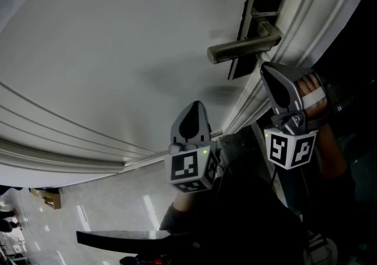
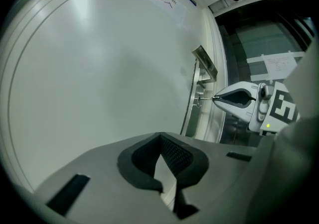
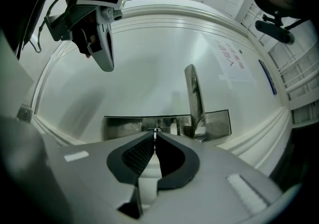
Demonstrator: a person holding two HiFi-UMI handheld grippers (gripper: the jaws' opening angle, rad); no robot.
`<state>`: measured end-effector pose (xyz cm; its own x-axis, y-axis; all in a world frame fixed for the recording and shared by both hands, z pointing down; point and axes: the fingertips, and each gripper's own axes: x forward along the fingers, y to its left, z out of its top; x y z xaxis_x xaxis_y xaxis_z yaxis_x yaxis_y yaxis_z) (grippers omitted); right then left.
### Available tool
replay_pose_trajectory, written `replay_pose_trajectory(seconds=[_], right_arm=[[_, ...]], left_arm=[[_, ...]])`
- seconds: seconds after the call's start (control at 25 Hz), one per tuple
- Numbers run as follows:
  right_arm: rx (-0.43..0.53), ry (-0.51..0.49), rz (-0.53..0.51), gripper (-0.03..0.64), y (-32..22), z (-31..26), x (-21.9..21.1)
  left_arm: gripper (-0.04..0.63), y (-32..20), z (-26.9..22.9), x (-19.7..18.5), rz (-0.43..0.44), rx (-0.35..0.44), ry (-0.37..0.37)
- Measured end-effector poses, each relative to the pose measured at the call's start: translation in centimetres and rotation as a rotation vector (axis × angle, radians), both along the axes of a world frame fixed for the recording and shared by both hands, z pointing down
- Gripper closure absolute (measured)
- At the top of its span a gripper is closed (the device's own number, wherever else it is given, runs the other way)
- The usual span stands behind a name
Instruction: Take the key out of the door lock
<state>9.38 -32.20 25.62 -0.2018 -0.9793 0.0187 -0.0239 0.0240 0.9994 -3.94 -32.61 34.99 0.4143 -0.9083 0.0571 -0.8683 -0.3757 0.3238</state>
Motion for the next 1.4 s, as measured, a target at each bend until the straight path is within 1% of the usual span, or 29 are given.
replay_pose_trajectory(seconds=[0.52,0.72,0.92,1.4], right_arm=[[0.002,0.005,-0.001,0.604,0.22,-0.09,0.13],[0.001,0.011,-0.001,0.604,0.38,-0.08,0.12],[0.003,0.018,0.003,0.604,0.53,-0.07,0.15],[0.002,0.02,0.01,0.604,0.54,0.01,0.05]], left_arm=[[0.596,0.05,0.1,0.23,0.005,0.008,-0.009],[0.595,-0.02,0.0,0.01,-0.003,-0.01,-0.008],[0.595,0.09,0.18,0.27,0.017,0.012,-0.008],[0.595,0.34,-0.18,0.22,0.019,0.02,-0.004]])
